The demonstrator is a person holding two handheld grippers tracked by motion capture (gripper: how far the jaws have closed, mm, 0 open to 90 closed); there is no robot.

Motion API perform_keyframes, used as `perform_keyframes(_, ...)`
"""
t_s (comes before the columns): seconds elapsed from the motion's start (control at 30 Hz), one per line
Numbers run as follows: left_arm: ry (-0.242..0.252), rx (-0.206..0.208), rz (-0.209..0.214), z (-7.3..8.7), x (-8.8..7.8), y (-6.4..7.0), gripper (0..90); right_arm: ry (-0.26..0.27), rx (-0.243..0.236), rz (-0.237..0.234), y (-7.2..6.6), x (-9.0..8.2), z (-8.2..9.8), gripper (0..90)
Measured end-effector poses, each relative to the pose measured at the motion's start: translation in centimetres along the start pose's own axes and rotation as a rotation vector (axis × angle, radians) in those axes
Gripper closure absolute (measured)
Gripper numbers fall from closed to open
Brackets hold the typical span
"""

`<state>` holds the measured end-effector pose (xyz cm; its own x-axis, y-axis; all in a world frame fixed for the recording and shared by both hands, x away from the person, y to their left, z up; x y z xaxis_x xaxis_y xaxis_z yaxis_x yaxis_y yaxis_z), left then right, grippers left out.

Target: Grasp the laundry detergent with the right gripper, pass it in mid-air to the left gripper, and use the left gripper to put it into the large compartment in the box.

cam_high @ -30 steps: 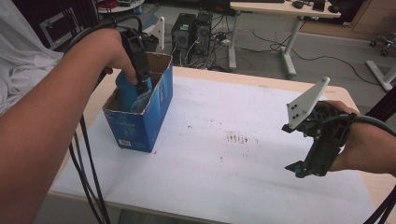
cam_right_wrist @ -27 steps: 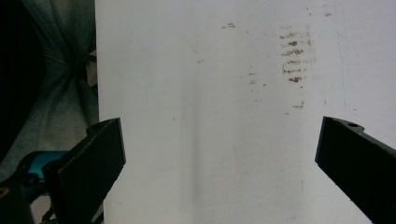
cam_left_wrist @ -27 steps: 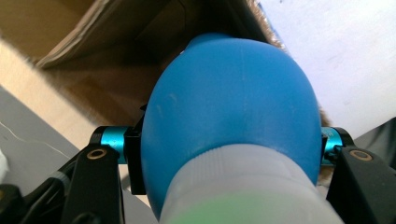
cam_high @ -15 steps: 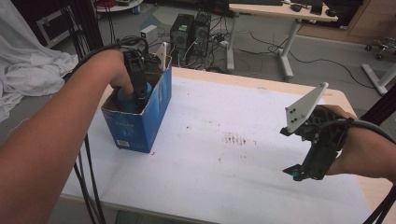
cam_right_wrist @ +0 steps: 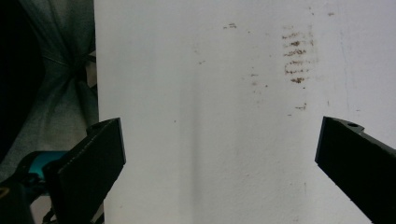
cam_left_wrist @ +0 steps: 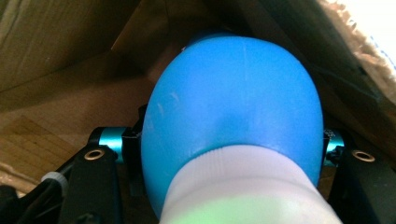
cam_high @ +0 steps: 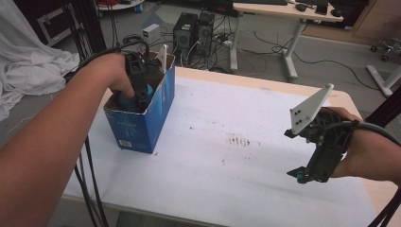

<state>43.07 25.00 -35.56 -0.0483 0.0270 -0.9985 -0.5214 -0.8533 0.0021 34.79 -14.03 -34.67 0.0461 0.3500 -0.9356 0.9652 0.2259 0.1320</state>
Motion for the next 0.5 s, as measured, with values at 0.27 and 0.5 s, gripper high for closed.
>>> perform_keyframes(0.27,0.011,-0.012,-0.002,0.2,-0.4,-0.1,31.5,0.002,-0.002,0.003,0.0,0.0,0.0,0.7)
perform_keyframes(0.5,0.021,-0.020,0.009,0.3,-1.1,0.0,28.3,0.004,-0.006,0.003,0.0,0.0,-0.1,0.7)
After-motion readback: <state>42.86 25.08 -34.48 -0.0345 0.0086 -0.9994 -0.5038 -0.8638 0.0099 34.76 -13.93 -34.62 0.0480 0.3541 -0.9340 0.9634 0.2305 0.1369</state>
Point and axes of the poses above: each handheld gripper's, and its own axes: x roughly forward along the jaws, z roughly out of its underside, y roughly to its right, the point moved 6 cm from there along x, roughly forward along the jaws, and after that the axes turned 15 degrees about -x, right-handed, at the moved point
